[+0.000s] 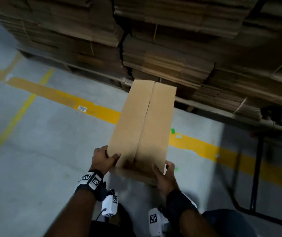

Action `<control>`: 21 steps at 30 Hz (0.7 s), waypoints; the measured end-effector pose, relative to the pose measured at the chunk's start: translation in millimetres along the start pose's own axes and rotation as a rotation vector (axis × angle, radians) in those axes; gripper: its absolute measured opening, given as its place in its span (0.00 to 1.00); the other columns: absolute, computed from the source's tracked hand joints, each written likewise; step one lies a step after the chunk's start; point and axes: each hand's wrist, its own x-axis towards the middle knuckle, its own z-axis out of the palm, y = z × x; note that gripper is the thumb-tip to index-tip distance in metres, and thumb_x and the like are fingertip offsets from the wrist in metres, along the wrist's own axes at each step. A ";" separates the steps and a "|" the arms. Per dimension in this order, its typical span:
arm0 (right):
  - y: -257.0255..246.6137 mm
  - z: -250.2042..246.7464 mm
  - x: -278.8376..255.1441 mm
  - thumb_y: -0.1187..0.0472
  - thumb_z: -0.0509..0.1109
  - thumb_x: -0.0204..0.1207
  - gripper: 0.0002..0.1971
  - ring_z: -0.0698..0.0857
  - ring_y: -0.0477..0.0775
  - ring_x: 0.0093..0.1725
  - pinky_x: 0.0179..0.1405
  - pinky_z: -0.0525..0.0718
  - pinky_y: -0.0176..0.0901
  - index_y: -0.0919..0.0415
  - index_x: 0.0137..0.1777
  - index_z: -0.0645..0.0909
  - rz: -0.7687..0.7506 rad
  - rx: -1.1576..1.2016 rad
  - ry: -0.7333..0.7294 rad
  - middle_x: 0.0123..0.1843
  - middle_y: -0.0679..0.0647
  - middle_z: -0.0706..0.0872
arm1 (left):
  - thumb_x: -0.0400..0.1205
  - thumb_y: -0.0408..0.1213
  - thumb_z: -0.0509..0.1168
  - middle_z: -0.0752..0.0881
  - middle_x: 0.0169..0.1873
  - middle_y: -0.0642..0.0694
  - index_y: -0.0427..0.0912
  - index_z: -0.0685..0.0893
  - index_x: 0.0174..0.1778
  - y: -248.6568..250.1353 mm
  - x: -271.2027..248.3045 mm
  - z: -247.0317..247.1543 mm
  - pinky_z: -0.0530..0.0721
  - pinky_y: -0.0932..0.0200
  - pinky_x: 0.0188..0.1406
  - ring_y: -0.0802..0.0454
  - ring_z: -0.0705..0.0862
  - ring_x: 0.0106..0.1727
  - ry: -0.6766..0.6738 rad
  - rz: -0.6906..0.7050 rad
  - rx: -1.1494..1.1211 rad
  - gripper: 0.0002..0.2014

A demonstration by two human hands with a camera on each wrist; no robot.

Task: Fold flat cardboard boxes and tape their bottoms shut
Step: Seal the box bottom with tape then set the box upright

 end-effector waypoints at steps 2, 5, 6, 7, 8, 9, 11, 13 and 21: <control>-44.3 -20.1 -31.8 0.51 0.78 0.77 0.21 0.89 0.55 0.52 0.50 0.89 0.55 0.38 0.62 0.69 -0.065 0.016 0.057 0.60 0.49 0.87 | 0.60 0.61 0.76 0.87 0.50 0.35 0.48 0.83 0.55 36.6 -37.3 -22.7 0.90 0.38 0.37 0.39 0.89 0.40 0.026 0.014 -0.194 0.31; -115.3 -49.9 -89.4 0.45 0.77 0.75 0.18 0.88 0.61 0.52 0.35 0.92 0.63 0.33 0.55 0.70 -0.018 0.059 0.012 0.59 0.50 0.88 | 0.75 0.48 0.76 0.87 0.53 0.42 0.54 0.80 0.59 108.3 -128.8 -66.0 0.86 0.45 0.28 0.38 0.86 0.40 -0.027 -0.032 -0.447 0.18; -139.8 -61.7 -114.2 0.44 0.77 0.76 0.18 0.87 0.61 0.54 0.35 0.92 0.68 0.35 0.56 0.70 0.001 0.041 -0.009 0.60 0.49 0.87 | 0.81 0.43 0.74 0.86 0.54 0.46 0.55 0.79 0.61 127.6 -159.0 -80.7 0.87 0.43 0.30 0.38 0.86 0.43 -0.049 -0.055 -0.487 0.15; -161.6 -72.8 -139.4 0.45 0.77 0.77 0.19 0.86 0.60 0.56 0.37 0.91 0.72 0.37 0.59 0.69 0.005 0.025 -0.022 0.61 0.49 0.86 | 0.83 0.41 0.72 0.86 0.55 0.49 0.55 0.79 0.62 142.7 -188.0 -95.3 0.87 0.41 0.32 0.37 0.86 0.48 -0.049 -0.063 -0.510 0.14; -182.0 -84.7 -166.8 0.45 0.77 0.77 0.20 0.85 0.60 0.58 0.38 0.91 0.73 0.38 0.60 0.69 0.009 0.027 -0.042 0.63 0.49 0.84 | 0.84 0.41 0.72 0.86 0.57 0.50 0.55 0.79 0.63 157.4 -219.1 -111.1 0.88 0.41 0.33 0.37 0.87 0.51 -0.039 -0.064 -0.533 0.14; -201.1 -95.5 -193.4 0.44 0.77 0.76 0.22 0.85 0.60 0.60 0.38 0.91 0.73 0.38 0.61 0.68 0.008 0.030 -0.065 0.66 0.48 0.83 | 0.84 0.41 0.72 0.86 0.58 0.51 0.56 0.79 0.63 171.1 -249.3 -127.3 0.88 0.40 0.33 0.37 0.87 0.53 -0.030 -0.059 -0.560 0.14; -234.3 -114.1 -243.3 0.39 0.78 0.69 0.24 0.84 0.59 0.63 0.37 0.92 0.69 0.33 0.59 0.68 -0.008 0.030 -0.103 0.70 0.47 0.80 | 0.84 0.40 0.72 0.85 0.61 0.51 0.57 0.79 0.64 193.7 -304.6 -157.8 0.88 0.41 0.33 0.39 0.87 0.55 0.015 -0.022 -0.606 0.15; -262.6 -130.1 -289.3 0.39 0.78 0.68 0.23 0.85 0.57 0.63 0.38 0.93 0.65 0.28 0.56 0.69 -0.056 0.049 -0.140 0.72 0.45 0.80 | 0.84 0.39 0.72 0.84 0.63 0.52 0.57 0.79 0.65 216.1 -357.1 -183.7 0.88 0.45 0.31 0.45 0.86 0.55 0.045 0.026 -0.654 0.16; -339.5 -188.2 -417.2 0.60 0.73 0.79 0.20 0.83 0.47 0.55 0.48 0.89 0.62 0.41 0.65 0.72 -0.278 0.231 -0.203 0.63 0.46 0.84 | 0.83 0.33 0.72 0.82 0.65 0.57 0.54 0.77 0.70 285.9 -507.2 -235.4 0.85 0.46 0.37 0.48 0.85 0.51 0.233 0.334 -0.778 0.21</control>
